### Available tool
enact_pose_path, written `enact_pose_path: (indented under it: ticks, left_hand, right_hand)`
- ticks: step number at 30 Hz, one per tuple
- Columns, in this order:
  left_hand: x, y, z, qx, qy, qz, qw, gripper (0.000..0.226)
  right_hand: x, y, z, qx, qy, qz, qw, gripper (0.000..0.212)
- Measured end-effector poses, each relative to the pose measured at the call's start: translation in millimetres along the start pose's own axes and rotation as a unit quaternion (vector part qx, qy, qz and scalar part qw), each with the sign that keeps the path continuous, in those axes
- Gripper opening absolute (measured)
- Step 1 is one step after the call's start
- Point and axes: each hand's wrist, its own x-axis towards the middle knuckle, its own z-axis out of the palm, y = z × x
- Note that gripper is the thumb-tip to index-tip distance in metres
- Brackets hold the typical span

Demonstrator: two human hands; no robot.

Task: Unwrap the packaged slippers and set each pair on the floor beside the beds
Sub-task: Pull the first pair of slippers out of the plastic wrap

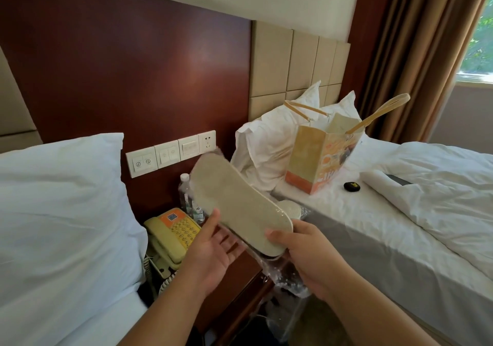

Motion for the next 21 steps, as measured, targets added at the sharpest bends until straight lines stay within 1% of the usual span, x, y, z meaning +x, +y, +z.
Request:
enact_pose_path:
  ticks: [2,4,6,8,9,11,13,15,17,19,21]
  left_hand:
    - [3,1,3,-0.048,0.002,-0.010,0.999,0.052]
    - [6,1,5,-0.079,0.016,-0.009,0.997,0.058]
    - [8,0,5,-0.108,0.026,0.000,0.994,0.055]
    - [9,2,2,-0.148,0.016,0.009,0.989,0.057]
    - [10,2,0,-0.162,0.007,0.015,0.987,0.059]
    - [12,3,-5,-0.169,0.000,0.027,0.985,0.061]
    - [13,2,-8,-0.172,0.004,0.032,0.985,0.064]
    - [14,1,-8,-0.175,0.013,0.032,0.984,0.068]
    - [12,-1,-8,-0.166,0.011,0.037,0.985,0.068]
    - [10,-2,-8,-0.157,0.005,0.032,0.987,0.066]
    - [8,-3,-5,-0.156,0.007,0.019,0.988,0.061]
  right_hand:
    - [-3,1,4,-0.044,-0.012,-0.015,0.999,0.023]
    - [-4,3,10,-0.042,-0.004,-0.043,0.998,0.020]
    - [-5,6,14,-0.081,0.040,-0.087,0.992,0.014]
    - [-6,12,15,-0.155,0.089,-0.131,0.975,0.022]
    - [-8,13,16,-0.169,0.100,-0.146,0.970,0.023]
    - [-12,15,17,-0.188,0.105,-0.159,0.963,0.018]
    - [-14,15,19,-0.204,0.086,-0.136,0.966,0.015]
    - [-14,12,20,-0.186,0.044,-0.087,0.978,0.015]
    - [-13,10,20,-0.167,0.009,-0.040,0.985,0.015]
    - [-12,9,20,-0.149,-0.011,-0.024,0.988,0.013]
    - [-11,8,19,-0.159,-0.009,-0.032,0.987,0.010]
